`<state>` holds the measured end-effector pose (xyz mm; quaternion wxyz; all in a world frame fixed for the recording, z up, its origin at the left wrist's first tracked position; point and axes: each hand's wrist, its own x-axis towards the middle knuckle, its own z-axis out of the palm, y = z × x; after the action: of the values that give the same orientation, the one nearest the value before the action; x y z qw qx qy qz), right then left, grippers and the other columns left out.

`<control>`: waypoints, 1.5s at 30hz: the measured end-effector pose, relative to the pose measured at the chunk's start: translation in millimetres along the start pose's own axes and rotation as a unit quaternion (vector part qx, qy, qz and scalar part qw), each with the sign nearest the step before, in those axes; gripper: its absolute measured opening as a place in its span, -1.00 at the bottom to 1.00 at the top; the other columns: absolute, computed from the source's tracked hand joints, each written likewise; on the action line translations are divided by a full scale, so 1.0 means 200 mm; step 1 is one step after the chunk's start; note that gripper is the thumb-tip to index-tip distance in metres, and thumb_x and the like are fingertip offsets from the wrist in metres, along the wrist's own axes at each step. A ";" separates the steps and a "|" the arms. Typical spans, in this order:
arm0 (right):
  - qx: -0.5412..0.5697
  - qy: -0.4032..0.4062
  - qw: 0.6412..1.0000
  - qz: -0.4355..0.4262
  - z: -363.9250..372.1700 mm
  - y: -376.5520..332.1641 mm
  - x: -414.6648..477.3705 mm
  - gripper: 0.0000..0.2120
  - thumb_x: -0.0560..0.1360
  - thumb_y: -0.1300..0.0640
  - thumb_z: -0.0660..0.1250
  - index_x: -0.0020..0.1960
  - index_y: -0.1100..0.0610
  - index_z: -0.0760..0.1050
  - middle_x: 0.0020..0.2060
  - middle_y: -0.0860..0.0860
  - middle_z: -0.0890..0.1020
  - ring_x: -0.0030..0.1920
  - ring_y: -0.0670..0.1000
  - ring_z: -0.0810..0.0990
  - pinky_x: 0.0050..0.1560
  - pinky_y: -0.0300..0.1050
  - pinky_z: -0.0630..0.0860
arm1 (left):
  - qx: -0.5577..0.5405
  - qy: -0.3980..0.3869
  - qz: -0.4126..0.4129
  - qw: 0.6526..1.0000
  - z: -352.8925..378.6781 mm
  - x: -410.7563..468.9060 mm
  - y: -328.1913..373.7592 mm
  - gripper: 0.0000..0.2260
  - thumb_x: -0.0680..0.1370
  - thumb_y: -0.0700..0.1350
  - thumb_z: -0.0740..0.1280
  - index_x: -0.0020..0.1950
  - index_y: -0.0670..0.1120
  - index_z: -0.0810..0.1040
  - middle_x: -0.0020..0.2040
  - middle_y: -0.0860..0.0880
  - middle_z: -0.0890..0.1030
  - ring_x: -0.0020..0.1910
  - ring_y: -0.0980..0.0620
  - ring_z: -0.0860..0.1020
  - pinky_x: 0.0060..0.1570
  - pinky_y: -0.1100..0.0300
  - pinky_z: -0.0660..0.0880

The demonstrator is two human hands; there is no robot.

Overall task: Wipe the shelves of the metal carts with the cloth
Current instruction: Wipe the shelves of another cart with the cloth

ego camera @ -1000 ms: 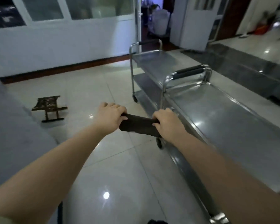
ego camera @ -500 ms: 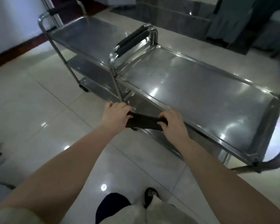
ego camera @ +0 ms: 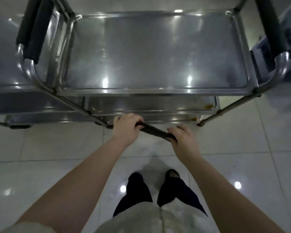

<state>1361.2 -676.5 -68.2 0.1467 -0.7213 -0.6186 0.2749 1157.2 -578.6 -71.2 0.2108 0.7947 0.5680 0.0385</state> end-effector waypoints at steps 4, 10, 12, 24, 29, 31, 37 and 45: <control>0.055 -0.010 0.995 0.085 0.15 0.21 0.00 -0.89 0.58 0.13 0.28 0.08 -0.01 0.51 -0.09 -0.05 0.54 0.00 0.02 0.50 -0.07 -0.09 0.47 | -0.019 -0.032 0.019 0.999 0.27 0.12 0.01 -0.91 0.56 -0.01 0.34 0.03 0.13 0.60 0.03 0.10 0.58 0.10 0.00 0.50 0.12 0.02 0.23; 0.182 0.074 0.967 0.160 0.29 0.68 0.34 -0.88 0.58 0.11 0.31 0.02 -0.12 0.49 -0.14 -0.19 0.57 -0.06 -0.10 0.57 -0.07 -0.15 0.55 | -0.081 -0.008 0.070 0.994 0.74 0.62 0.09 -0.87 0.57 -0.04 0.33 0.08 0.07 0.63 0.07 0.01 0.60 0.11 -0.07 0.53 0.21 -0.04 0.35; 0.171 0.138 0.967 0.126 0.25 0.84 0.56 -0.88 0.56 0.08 0.33 0.02 -0.14 0.49 -0.14 -0.25 0.55 -0.05 -0.12 0.57 -0.05 -0.16 0.53 | -0.124 0.042 0.084 0.988 0.85 0.87 0.15 -0.85 0.57 -0.03 0.34 0.08 0.02 0.65 0.03 -0.05 0.65 0.05 -0.11 0.58 0.14 -0.01 0.42; -0.029 0.174 0.980 -0.096 0.73 1.56 1.25 -0.85 0.47 0.23 0.42 0.03 0.17 0.56 -0.01 0.06 0.59 0.06 0.10 0.51 0.05 -0.15 0.36 | 0.041 0.138 0.181 0.973 1.61 1.60 -0.03 -0.86 0.53 -0.03 0.36 0.07 0.08 0.62 0.05 0.01 0.58 0.17 -0.10 0.45 0.10 0.03 0.34; -0.031 0.117 0.983 -0.138 0.69 1.57 1.38 -0.76 0.52 -0.15 0.28 -0.11 -0.01 0.59 -0.14 -0.08 0.59 -0.06 -0.02 0.54 0.02 0.04 0.49 | -0.045 0.134 0.215 0.966 1.60 1.69 -0.10 -0.63 0.43 -0.09 0.40 0.23 0.09 0.56 0.18 -0.02 0.54 0.25 -0.07 0.42 0.16 0.08 0.34; -0.098 0.107 0.982 -0.121 0.67 1.52 1.51 -0.68 0.59 -0.13 0.20 0.29 -0.08 0.51 0.31 -0.02 0.50 0.35 0.09 0.40 0.35 0.16 0.34 | -0.116 0.109 0.189 0.969 1.58 1.74 -0.08 -0.54 0.45 -0.18 0.34 0.34 0.08 0.51 0.35 0.00 0.48 0.37 -0.03 0.38 0.30 0.17 0.27; -0.244 -0.016 0.963 -0.117 0.77 1.59 1.70 -0.49 0.63 -0.26 -0.07 0.55 -0.31 -0.10 0.57 -0.23 -0.10 0.57 0.02 -0.22 0.52 0.05 -0.26 | 0.081 0.058 0.104 0.990 1.67 1.87 -0.07 -0.54 0.67 0.00 0.02 0.58 0.18 0.08 0.61 0.07 0.00 0.59 -0.04 -0.09 0.50 -0.21 -0.14; -0.223 0.083 0.965 0.114 0.45 2.07 1.77 -0.49 0.63 -0.25 -0.12 0.56 -0.28 -0.12 0.58 -0.17 -0.10 0.58 0.07 -0.17 0.53 0.10 -0.23 | 0.168 0.046 0.088 0.981 1.74 1.94 -0.11 -0.53 0.62 0.24 -0.22 0.55 0.32 -0.15 0.62 0.02 -0.13 0.57 -0.19 -0.15 0.47 -0.31 -0.17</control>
<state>1673.6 -422.8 -445.6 0.0004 -0.8218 -0.5634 0.0846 1380.0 -317.7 -465.2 0.0439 0.8632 0.5030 -0.0026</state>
